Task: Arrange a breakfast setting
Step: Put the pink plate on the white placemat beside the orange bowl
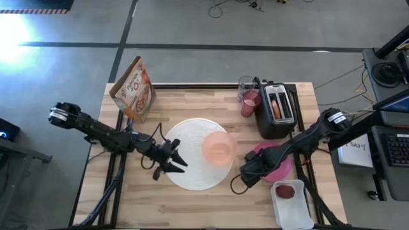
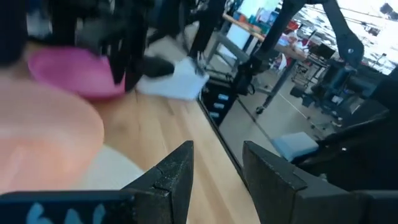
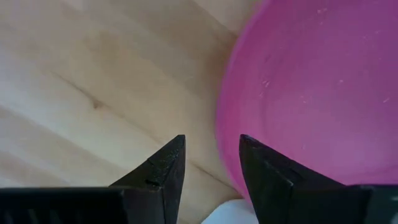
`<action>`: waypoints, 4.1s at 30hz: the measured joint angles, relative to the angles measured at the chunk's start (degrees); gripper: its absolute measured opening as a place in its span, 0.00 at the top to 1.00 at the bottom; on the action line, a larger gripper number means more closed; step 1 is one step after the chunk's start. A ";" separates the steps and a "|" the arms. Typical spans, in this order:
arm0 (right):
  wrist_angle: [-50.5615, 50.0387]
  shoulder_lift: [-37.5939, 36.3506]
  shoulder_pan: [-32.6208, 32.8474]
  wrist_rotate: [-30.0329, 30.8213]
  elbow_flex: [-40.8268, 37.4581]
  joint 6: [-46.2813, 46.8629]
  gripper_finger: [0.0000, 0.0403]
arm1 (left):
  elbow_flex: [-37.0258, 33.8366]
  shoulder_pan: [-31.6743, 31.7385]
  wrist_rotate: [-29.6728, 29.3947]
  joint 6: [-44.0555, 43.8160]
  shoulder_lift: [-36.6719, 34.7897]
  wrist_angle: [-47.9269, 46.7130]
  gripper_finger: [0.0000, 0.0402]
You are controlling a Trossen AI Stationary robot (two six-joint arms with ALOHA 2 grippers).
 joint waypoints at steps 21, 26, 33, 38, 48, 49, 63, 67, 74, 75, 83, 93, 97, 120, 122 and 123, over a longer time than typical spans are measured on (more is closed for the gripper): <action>-0.69 10.62 -2.43 -2.65 0.24 -15.39 0.72 | 14.84 -5.74 2.03 13.28 0.09 -3.55 0.69; -0.83 8.97 -2.32 -3.64 0.06 -15.43 0.83 | 18.26 -7.53 1.92 15.80 0.09 -12.52 0.69; -1.03 6.76 -2.19 -3.42 -0.03 -14.73 0.95 | 19.55 -8.76 1.84 15.86 0.11 -16.36 0.69; -1.02 5.60 -1.95 -4.46 -0.07 -14.67 0.96 | 19.25 -8.87 1.84 15.79 0.11 -16.55 0.69; -1.37 -1.08 2.29 -6.62 0.96 -18.71 0.97 | 17.91 -8.87 1.81 15.90 0.61 -20.27 0.69; -1.37 -1.99 2.87 -6.58 1.19 -19.93 0.97 | 17.89 -8.87 1.81 16.40 0.97 -20.25 0.69; -0.42 -16.10 6.17 0.22 6.29 -24.13 0.98 | 22.80 -8.94 1.88 21.14 9.61 -21.10 0.64; -0.48 -18.08 6.35 2.63 7.88 -25.69 0.98 | 26.27 -8.94 1.95 25.79 11.19 -24.70 0.62; 2.31 -18.36 6.34 2.29 10.74 -33.86 0.98 | 32.56 -8.94 1.82 36.23 12.27 -33.37 0.61; 3.54 -18.36 6.45 2.20 11.21 -36.12 0.98 | 33.32 -8.94 1.70 37.54 12.41 -33.70 0.61; 16.09 -18.28 6.57 -2.48 11.82 -54.52 0.98 | 36.90 -8.74 -0.37 43.10 13.00 -34.86 0.61; 19.87 -17.93 6.55 -5.85 11.82 -67.72 0.97 | 37.61 -8.36 -4.72 45.66 13.03 -33.45 0.61; 21.57 -17.93 6.55 -8.23 11.82 -72.25 0.97 | 37.61 -7.68 -6.40 45.70 13.03 -30.08 0.61; 25.84 -17.93 5.39 -7.94 11.82 -81.09 0.97 | 37.63 -6.62 -1.54 43.45 17.59 -24.76 0.61; 25.81 -17.93 5.39 -7.92 11.82 -81.06 0.97 | 37.63 -6.62 -1.53 42.58 17.62 -24.40 0.62; 25.79 -17.93 5.39 -7.92 11.82 -81.02 0.97 | 37.63 -6.62 -1.51 42.16 17.62 -24.27 0.63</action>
